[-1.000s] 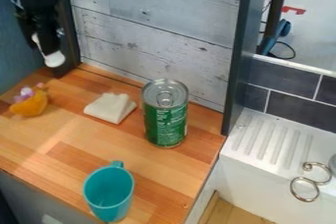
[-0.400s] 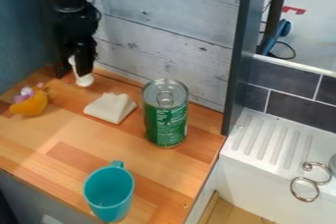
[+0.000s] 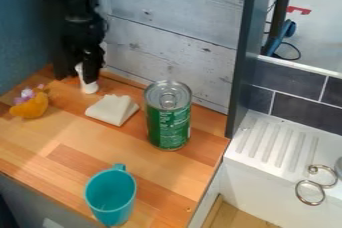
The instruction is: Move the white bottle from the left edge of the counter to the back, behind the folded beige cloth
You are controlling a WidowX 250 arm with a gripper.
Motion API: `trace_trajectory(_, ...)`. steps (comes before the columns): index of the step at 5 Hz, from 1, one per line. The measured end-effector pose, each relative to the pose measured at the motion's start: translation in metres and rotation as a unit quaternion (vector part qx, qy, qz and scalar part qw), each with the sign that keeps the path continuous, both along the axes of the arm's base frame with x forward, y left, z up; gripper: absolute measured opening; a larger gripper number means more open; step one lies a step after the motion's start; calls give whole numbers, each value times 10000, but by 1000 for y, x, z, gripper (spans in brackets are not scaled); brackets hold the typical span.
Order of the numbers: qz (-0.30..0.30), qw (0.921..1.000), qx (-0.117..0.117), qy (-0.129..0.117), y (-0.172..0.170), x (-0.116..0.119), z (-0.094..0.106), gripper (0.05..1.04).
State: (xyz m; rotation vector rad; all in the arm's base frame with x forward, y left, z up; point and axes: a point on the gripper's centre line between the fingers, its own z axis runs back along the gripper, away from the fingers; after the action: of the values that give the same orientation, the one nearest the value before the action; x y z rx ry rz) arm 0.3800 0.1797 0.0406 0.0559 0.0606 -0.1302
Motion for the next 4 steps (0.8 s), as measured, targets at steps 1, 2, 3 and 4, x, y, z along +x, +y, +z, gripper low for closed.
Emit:
trace_trajectory(1, 29, 10000, -2, -28, 2, 5, -2, 595)
trace_trajectory(2, 51, 10000, -41, -29, 1, 5, -2, 666)
trace_trajectory(3, 180, 9997, -128, 101, -2, 2, -5, 961)
trace_trajectory(4, 399, 9990, -198, 26, -4, 5, 0, 1006)
